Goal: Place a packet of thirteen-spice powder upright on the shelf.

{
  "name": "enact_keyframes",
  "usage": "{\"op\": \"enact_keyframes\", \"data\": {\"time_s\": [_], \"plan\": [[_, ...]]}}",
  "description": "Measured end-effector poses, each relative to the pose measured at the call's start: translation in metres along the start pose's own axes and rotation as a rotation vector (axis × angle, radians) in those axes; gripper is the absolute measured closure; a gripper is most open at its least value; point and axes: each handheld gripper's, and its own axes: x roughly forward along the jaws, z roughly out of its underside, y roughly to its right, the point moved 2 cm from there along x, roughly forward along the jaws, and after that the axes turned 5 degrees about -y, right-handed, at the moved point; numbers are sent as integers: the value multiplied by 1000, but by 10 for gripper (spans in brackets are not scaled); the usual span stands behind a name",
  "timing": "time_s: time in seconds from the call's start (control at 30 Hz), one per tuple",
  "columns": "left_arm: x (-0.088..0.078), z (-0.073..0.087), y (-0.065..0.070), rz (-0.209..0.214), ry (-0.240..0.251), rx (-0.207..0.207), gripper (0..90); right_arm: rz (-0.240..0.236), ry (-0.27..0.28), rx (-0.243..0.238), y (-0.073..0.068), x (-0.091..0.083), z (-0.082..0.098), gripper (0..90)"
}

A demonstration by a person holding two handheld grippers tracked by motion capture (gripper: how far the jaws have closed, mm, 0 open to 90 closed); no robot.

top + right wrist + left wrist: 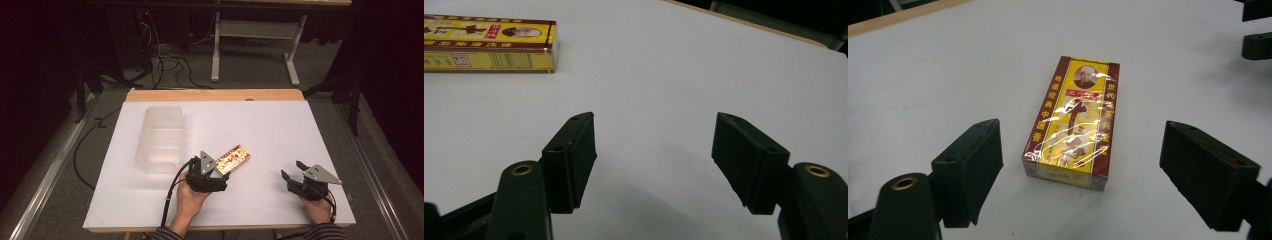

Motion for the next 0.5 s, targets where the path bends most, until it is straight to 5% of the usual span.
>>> {"op": "enact_keyframes", "data": {"time_s": [0.23,0.5], "plan": [[0,-20,-1,-9,-8,35,176,4,-6,18,1,1,0,341],[17,-35,-4,-17,-58,41,172,-1,-26,-23,-2,3,-1,343]]}}
